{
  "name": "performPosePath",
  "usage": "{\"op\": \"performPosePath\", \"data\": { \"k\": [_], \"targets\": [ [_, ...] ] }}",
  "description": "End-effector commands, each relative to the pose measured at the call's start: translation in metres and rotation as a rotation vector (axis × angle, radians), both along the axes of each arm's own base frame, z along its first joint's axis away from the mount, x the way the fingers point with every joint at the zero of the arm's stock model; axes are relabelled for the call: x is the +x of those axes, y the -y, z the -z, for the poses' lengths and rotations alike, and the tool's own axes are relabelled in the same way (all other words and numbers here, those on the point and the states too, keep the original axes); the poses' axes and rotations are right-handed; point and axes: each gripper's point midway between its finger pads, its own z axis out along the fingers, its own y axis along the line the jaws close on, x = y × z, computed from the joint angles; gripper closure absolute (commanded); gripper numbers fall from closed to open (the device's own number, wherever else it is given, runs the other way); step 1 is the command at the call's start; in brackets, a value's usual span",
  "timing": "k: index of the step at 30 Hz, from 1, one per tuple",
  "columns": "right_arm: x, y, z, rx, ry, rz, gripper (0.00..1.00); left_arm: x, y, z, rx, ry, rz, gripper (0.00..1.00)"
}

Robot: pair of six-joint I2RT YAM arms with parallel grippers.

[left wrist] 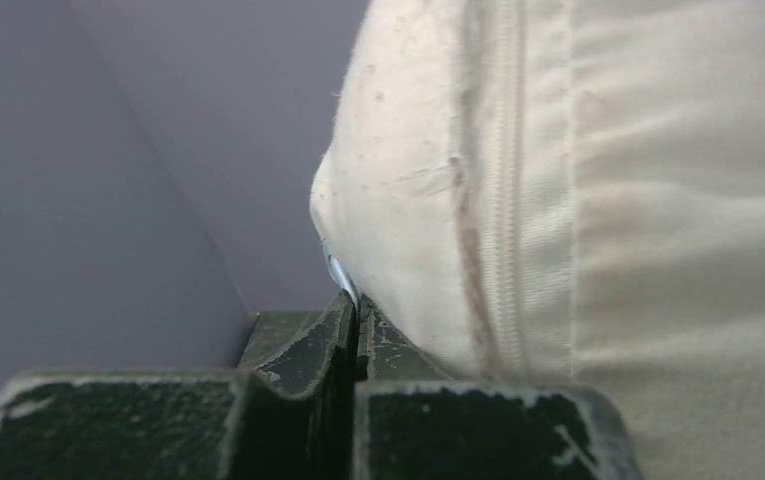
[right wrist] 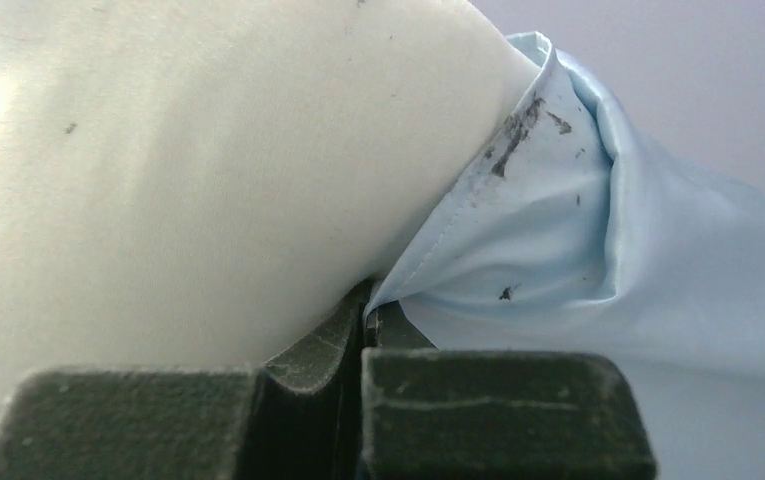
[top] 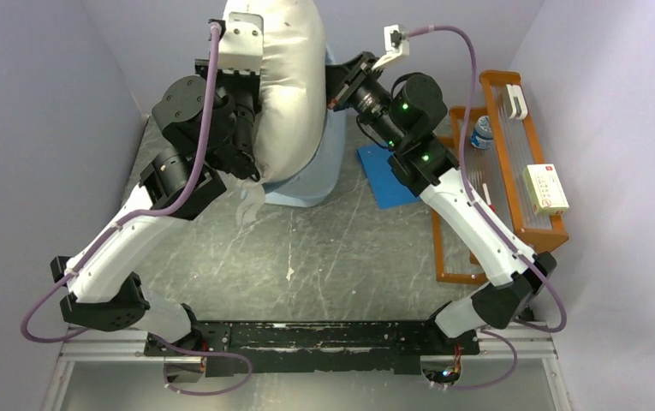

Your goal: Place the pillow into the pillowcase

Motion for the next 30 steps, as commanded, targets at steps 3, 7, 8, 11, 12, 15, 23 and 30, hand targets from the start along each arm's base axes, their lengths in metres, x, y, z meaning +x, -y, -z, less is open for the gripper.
{"op": "performPosePath", "data": {
  "k": [3,7,8,11,12,15,23,30],
  "targets": [
    [-0.090,0.003,-0.126,0.208,0.397,-0.272,1.00,0.016,0.040,0.019,0.090,-0.019,0.045,0.95],
    [-0.099,0.002,-0.144,0.242,0.403,-0.328,1.00,0.020,0.054,0.022,0.067,-0.020,0.097,0.95],
    [-0.096,-0.003,-0.140,0.242,0.391,-0.347,1.00,0.021,0.058,0.025,0.070,-0.028,0.107,0.95],
    [-0.099,-0.014,-0.131,0.247,0.374,-0.426,1.00,0.024,0.061,0.030,0.085,-0.037,0.090,0.95],
    [-0.107,-0.011,-0.134,0.262,0.395,-0.451,1.00,0.026,0.060,0.033,0.098,-0.040,0.070,0.95],
    [-0.133,0.004,-0.152,0.322,0.447,-0.508,1.00,0.036,0.052,0.047,0.131,-0.066,0.021,0.95],
    [-0.114,0.016,-0.105,0.219,0.277,-0.351,1.00,0.036,0.028,0.050,0.033,-0.115,0.036,0.95],
    [-0.091,-0.003,-0.044,0.136,0.132,-0.348,1.00,0.010,0.022,0.029,-0.139,-0.086,0.192,0.95]
  ]
}}
